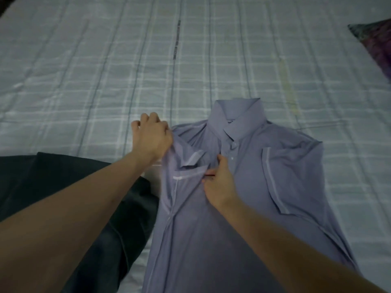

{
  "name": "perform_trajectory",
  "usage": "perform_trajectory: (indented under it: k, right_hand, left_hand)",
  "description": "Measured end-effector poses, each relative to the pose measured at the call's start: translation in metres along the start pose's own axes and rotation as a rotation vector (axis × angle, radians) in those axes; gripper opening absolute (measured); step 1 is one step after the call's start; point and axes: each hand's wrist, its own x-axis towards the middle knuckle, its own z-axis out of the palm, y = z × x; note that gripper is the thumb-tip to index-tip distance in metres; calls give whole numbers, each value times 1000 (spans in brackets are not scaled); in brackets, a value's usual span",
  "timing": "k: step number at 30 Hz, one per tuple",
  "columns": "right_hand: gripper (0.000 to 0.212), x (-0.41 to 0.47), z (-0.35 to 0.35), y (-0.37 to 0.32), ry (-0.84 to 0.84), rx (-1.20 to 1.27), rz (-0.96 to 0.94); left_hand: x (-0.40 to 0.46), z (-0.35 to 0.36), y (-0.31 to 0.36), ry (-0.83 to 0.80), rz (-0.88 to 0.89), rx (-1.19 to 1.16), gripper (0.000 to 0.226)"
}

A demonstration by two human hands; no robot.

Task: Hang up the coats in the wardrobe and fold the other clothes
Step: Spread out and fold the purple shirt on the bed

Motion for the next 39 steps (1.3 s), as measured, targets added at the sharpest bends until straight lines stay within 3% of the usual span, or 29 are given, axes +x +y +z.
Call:
perform_trajectory:
  k: [3,5,7,9,12,14,17,20,22,23,26,29,32,35,39]
  right_hand:
    - [73,-15,-7,-7,68,-348,-425]
    - [77,-21,-9,-10,-84,-600,-760]
    - [74,-19,-8,-1,-291,-811,-916]
    - [54,-12,-8,9,-352,-928,-899]
    - [24,-1,-18,16,-163,-1019,-882]
    - [39,6,-30,20,-65,-1064,-787]
    - [47,14,-55,19,-2,-1004,-667]
    - [25,39,-92,8,89,-858,-639]
    - [10,64,-115,0,171,-780,-574]
    - [9,77,-125,-3,220,-768,-527]
    - [42,119,-147,-16,302,-771,-379]
    - [64,152,-162,-32,178,-722,-157]
    - [51,175,-177,-41,21,-731,-90]
    - [34,179,-196,-48,-91,-736,-71]
    - [28,178,-197,-45,-140,-601,-129]
  left_hand:
    - [1,3,2,-123,-27,28,37]
    - [-3,10,6,-157,46,18,41]
    - [-3,16,10,-133,113,37,41]
    - [-3,20,9,-113,84,56,40]
    - [-3,26,1,-84,-10,89,39]
    - [-7,33,-4,-89,-54,51,37]
    - [-10,34,-6,-75,-56,-243,34]
    - [-11,34,-5,-7,351,-253,47]
    - [-12,45,-2,-90,627,-69,51]
    - [-13,52,3,-151,658,-14,52]
    - [-8,59,28,-148,537,-48,49]
    - [18,53,61,26,340,-222,40]
    - [54,43,81,-147,108,-357,43]
    - [78,30,72,-318,104,-420,42]
    - [83,16,45,-446,4,-564,36]
